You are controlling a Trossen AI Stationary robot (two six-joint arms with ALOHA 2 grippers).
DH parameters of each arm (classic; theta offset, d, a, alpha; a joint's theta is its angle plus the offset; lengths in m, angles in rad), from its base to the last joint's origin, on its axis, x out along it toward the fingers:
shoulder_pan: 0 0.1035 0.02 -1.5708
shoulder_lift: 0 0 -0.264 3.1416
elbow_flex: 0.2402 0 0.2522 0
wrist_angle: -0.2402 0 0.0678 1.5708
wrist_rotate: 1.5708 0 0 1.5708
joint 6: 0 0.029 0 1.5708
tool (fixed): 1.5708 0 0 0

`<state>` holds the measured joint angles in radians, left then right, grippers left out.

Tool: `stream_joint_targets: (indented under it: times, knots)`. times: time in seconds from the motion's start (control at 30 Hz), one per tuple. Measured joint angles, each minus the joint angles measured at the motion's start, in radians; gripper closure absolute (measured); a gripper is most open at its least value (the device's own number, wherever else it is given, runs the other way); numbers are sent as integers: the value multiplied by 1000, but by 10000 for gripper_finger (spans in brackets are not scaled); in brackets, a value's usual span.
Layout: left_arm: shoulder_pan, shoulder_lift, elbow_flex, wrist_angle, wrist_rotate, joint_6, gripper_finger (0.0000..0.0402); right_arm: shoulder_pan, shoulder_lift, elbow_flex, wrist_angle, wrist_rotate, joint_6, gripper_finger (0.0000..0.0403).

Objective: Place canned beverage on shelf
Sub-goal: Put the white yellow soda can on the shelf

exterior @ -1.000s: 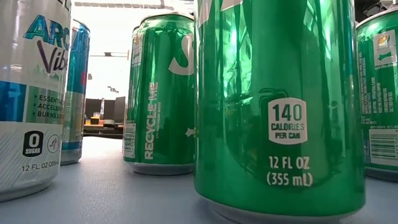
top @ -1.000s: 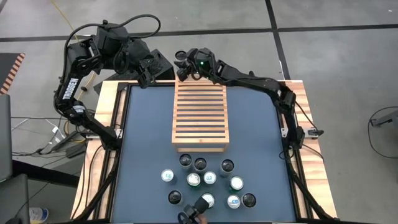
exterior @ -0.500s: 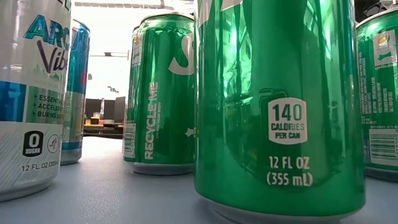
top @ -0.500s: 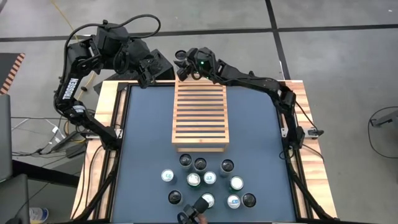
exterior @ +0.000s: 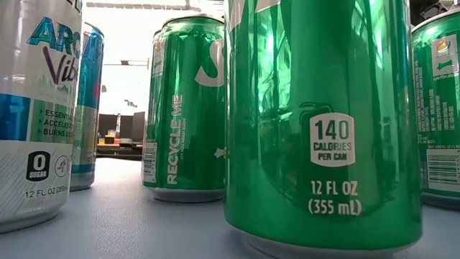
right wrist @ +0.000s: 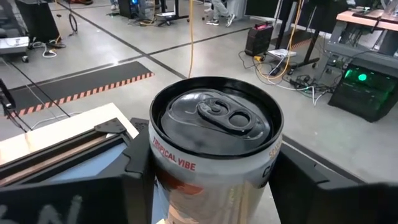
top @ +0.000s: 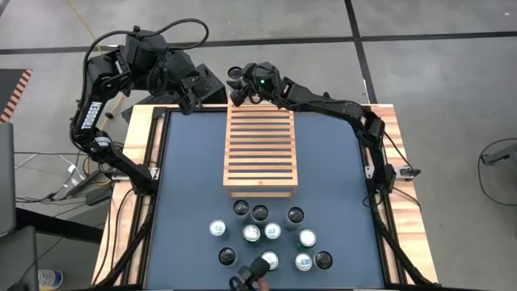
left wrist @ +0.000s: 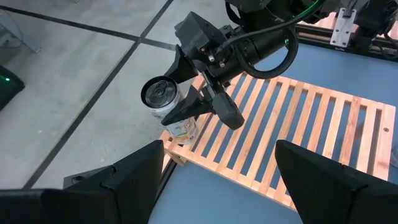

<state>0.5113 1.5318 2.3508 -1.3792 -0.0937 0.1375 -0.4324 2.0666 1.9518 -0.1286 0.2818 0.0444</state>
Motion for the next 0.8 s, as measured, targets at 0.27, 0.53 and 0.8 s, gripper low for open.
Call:
stream_joint_targets:
  times: [0.27, 0.53, 0.8]
  knots:
    - [0, 0, 0, 0, 0, 0, 106, 1, -2, 0, -11, -47, 0, 166]
    - [0, 0, 0, 0, 0, -1, 106, 0, -2, 0, -17, -49, -21, 157]
    - [0, 0, 0, 0, 0, -8, 106, 0, -2, 0, -22, -50, -50, 156]
